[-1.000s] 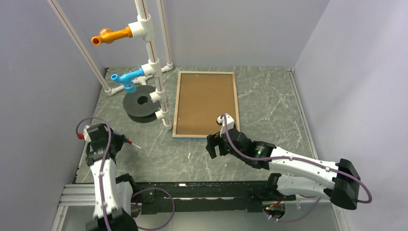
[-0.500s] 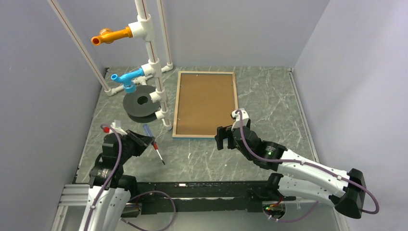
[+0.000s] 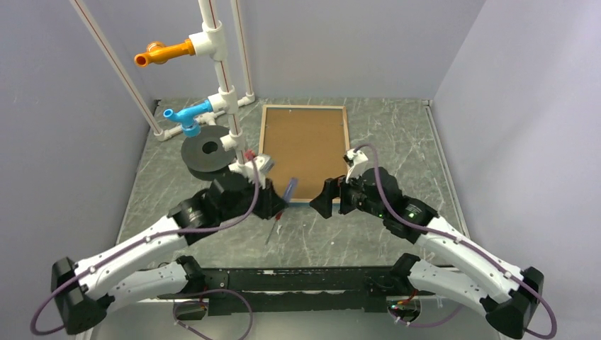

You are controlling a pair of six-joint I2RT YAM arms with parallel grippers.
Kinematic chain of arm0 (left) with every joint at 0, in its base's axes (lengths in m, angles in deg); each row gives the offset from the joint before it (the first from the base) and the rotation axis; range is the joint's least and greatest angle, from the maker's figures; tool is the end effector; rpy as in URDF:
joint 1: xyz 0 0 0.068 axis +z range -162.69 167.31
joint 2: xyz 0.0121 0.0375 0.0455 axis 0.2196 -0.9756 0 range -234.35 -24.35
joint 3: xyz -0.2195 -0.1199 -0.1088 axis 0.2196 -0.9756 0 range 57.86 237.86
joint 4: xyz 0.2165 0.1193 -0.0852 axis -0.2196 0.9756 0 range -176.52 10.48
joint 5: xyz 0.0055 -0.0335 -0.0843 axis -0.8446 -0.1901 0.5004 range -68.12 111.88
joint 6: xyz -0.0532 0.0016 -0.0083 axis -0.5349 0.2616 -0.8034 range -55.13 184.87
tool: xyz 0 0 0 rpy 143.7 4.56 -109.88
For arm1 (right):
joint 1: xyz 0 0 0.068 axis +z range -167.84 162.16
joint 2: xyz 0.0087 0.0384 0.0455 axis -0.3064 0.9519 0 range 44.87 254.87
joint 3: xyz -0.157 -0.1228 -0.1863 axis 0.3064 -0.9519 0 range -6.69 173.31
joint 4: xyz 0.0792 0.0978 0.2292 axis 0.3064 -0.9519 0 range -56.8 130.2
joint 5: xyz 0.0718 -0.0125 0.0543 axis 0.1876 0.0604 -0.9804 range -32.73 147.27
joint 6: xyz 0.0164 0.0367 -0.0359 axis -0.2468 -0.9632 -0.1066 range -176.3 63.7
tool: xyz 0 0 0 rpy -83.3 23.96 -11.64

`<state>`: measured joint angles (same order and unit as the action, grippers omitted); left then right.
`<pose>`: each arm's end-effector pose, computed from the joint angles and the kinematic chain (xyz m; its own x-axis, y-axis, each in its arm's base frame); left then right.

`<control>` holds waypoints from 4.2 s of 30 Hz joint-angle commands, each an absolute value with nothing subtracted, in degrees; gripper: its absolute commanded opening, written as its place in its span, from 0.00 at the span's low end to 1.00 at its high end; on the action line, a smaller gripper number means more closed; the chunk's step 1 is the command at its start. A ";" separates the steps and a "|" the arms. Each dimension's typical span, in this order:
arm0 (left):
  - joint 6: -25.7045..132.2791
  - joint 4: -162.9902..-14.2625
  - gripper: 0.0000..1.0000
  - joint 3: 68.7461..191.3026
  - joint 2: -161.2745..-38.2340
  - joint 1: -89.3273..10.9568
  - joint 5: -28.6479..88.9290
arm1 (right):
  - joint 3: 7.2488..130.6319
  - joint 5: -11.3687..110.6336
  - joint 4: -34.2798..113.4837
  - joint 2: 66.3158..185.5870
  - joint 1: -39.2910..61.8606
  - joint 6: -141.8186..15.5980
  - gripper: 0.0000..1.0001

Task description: Take the photo out of the frame

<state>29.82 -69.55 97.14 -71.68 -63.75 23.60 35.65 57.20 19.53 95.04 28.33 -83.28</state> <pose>0.1195 -0.1495 0.2864 -0.6739 -0.0792 -0.7346 0.4979 0.6859 -0.5307 0.1371 0.1429 0.2900 -0.6221 0.0072 -0.7829 -0.4937 0.7726 0.3993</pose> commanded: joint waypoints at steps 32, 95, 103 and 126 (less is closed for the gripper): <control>83.56 -68.05 0.00 114.65 -88.51 -58.85 59.12 | 40.58 15.33 31.87 97.73 15.77 -83.51 0.71; 81.82 -67.08 0.01 114.41 -87.22 -59.93 58.20 | 37.73 33.33 36.08 104.76 26.83 -87.32 0.00; 78.49 -69.16 0.65 113.31 -84.77 -59.86 49.29 | 38.47 55.42 25.84 99.64 26.77 -86.23 0.00; 70.80 -74.12 0.35 116.84 -105.19 -61.13 31.07 | 39.89 95.12 15.68 103.73 26.12 -78.67 0.00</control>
<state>72.83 -72.85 112.05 -100.44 -60.91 32.16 41.60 92.39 12.21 104.99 25.45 -79.39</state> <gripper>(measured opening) 0.422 0.281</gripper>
